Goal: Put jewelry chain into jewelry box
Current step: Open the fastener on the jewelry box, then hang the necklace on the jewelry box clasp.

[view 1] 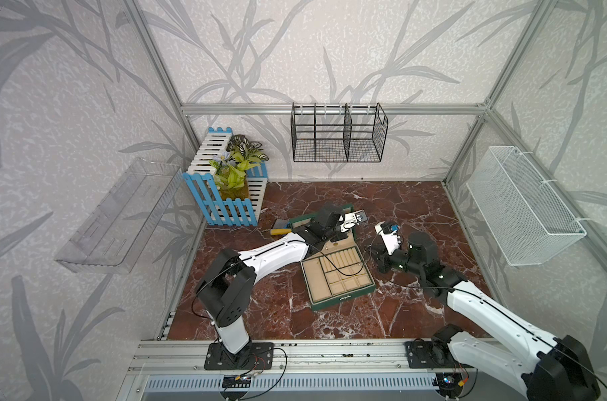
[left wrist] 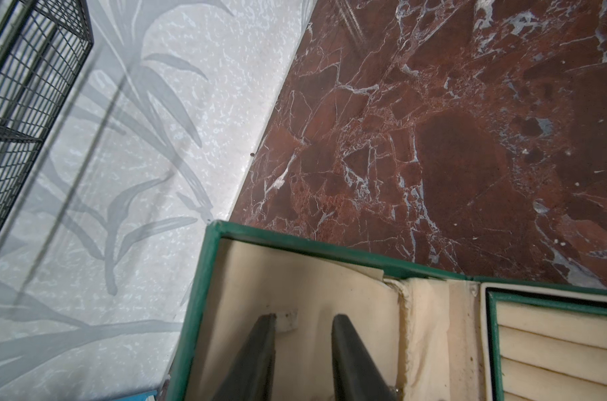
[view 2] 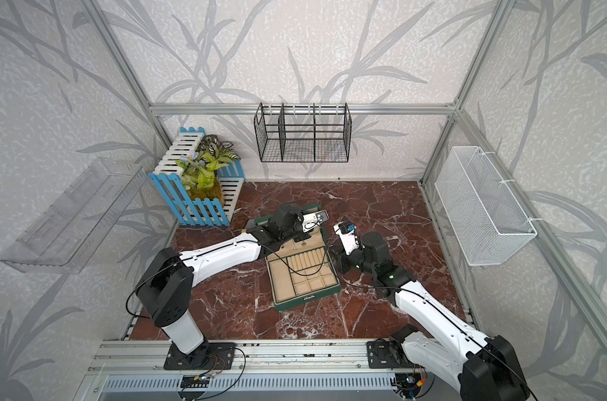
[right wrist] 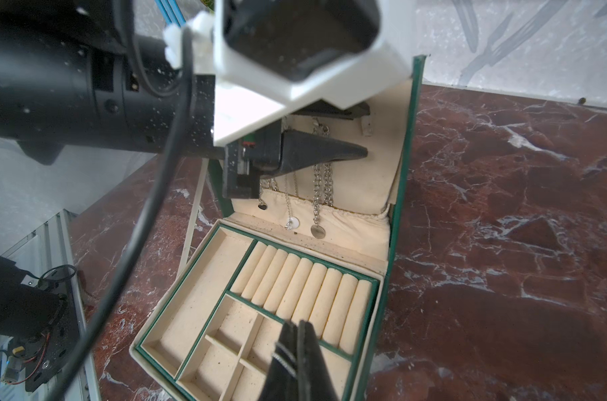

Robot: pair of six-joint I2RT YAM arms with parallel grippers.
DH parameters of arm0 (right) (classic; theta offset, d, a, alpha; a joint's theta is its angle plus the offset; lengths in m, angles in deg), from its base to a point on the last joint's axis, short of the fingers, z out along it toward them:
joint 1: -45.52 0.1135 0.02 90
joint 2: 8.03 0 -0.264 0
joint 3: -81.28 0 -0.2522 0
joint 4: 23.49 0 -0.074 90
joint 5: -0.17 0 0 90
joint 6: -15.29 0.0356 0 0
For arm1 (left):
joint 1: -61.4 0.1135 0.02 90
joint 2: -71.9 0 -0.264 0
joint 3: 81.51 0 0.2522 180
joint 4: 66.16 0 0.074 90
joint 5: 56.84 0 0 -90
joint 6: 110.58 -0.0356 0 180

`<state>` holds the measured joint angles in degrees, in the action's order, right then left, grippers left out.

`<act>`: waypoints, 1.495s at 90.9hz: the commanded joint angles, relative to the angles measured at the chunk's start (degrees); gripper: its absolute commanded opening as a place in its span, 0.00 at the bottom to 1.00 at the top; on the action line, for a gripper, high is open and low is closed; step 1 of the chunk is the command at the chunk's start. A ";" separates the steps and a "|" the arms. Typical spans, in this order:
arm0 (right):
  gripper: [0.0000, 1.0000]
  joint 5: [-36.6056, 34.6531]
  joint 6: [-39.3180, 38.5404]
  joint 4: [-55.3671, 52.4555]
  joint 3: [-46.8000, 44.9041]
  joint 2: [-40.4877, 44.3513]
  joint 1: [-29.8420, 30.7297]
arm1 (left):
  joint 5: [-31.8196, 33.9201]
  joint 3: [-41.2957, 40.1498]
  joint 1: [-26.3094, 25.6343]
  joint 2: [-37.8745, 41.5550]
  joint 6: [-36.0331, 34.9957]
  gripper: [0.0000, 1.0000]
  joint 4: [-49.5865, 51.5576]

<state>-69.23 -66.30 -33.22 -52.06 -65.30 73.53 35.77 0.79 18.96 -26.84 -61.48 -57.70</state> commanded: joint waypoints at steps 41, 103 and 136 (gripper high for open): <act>0.00 -1.06 1.08 1.86 -1.37 0.41 -0.39 | 5.21 -6.26 -3.86 0.11 -6.81 0.22 -3.32; 0.00 2.57 -11.08 -12.01 13.75 -8.45 -0.24 | -3.77 -9.91 1.62 23.73 25.31 0.51 1.19; 0.00 5.15 -15.68 -15.28 29.09 -24.35 0.15 | -10.06 -18.02 4.29 31.14 34.03 0.54 0.53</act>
<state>-65.34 -79.94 -46.75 -27.14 -86.61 73.38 28.51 -15.17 23.12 3.28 -32.04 -57.05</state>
